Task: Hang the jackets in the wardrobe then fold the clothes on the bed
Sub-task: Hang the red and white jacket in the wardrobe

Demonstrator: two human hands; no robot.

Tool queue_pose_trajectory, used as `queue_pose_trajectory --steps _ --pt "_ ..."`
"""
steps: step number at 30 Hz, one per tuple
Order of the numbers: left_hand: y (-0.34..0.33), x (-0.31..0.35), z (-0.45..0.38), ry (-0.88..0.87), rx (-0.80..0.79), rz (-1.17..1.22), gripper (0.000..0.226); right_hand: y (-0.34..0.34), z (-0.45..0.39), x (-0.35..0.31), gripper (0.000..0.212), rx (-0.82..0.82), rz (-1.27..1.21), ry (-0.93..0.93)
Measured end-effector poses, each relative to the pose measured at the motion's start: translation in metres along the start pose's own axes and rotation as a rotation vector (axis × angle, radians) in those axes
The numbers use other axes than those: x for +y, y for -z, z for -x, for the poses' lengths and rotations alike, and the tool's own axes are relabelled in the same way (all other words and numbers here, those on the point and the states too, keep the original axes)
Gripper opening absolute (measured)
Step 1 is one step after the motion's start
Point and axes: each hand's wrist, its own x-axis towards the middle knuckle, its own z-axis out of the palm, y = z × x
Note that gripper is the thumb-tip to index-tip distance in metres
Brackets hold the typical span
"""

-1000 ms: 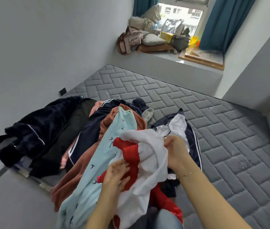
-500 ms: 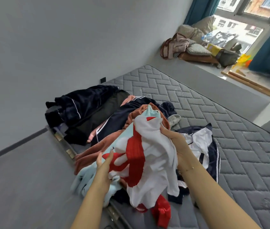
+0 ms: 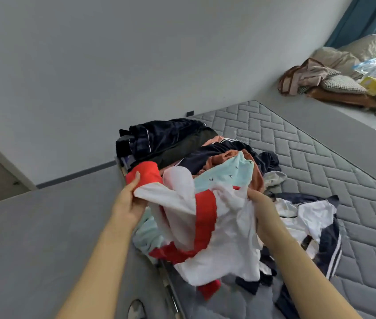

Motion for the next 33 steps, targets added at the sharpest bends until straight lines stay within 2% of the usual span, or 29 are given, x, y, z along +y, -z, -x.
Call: queue_pose_trajectory --steps 3,4,5,7,9,12,14,15,17,19,22,25,27,30,33 --pt "-0.015 0.032 0.044 -0.213 0.000 -0.079 0.027 -0.027 0.002 0.021 0.019 0.016 0.542 0.043" --pt "-0.019 0.039 0.057 -0.264 0.010 -0.098 0.030 -0.037 0.005 0.028 0.009 -0.011 0.692 0.106" --pt "-0.022 0.047 0.070 -0.303 0.015 -0.110 0.033 -0.048 0.009 0.035 0.011 -0.029 0.782 0.202" --pt "-0.023 0.059 0.096 -0.371 0.000 -0.141 0.037 -0.070 0.019 0.040 0.050 -0.054 0.816 0.467" --pt "-0.018 0.071 0.120 -0.421 -0.033 -0.161 0.034 -0.100 0.031 0.032 0.075 -0.232 0.758 0.645" --pt "0.001 0.089 0.151 -0.460 -0.052 -0.165 0.032 -0.158 0.052 0.021 0.093 -0.574 0.744 0.724" --pt "0.018 0.102 0.169 -0.484 -0.068 -0.200 0.036 -0.199 0.068 0.022 0.093 -0.675 0.761 0.820" --pt "0.029 0.110 0.177 -0.503 -0.082 -0.204 0.034 -0.218 0.075 0.026 0.086 -0.699 0.747 0.856" --pt "0.056 0.129 0.196 -0.565 -0.087 -0.199 0.024 -0.256 0.088 0.035 0.048 -0.716 0.690 0.868" --pt "0.092 0.152 0.217 -0.665 -0.002 -0.224 0.025 -0.290 0.101 0.043 0.017 -0.782 0.632 0.831" --pt "0.161 0.187 0.251 -0.766 0.182 -0.282 0.041 -0.336 0.121 0.054 0.012 -0.895 0.592 0.773" --pt "0.229 0.208 0.283 -0.690 0.215 -0.451 0.070 -0.383 0.144 0.062 0.024 -1.008 0.521 0.690" --pt "0.269 0.218 0.298 -0.630 0.259 -0.699 0.061 -0.413 0.159 0.067 0.023 -1.075 0.473 0.659" --pt "0.320 0.218 0.305 -0.528 0.335 -1.100 0.031 -0.455 0.185 0.072 0.013 -1.137 0.363 0.567" --pt "0.360 0.216 0.309 -0.547 0.384 -1.072 0.014 -0.488 0.207 0.077 0.007 -1.196 0.380 0.543"
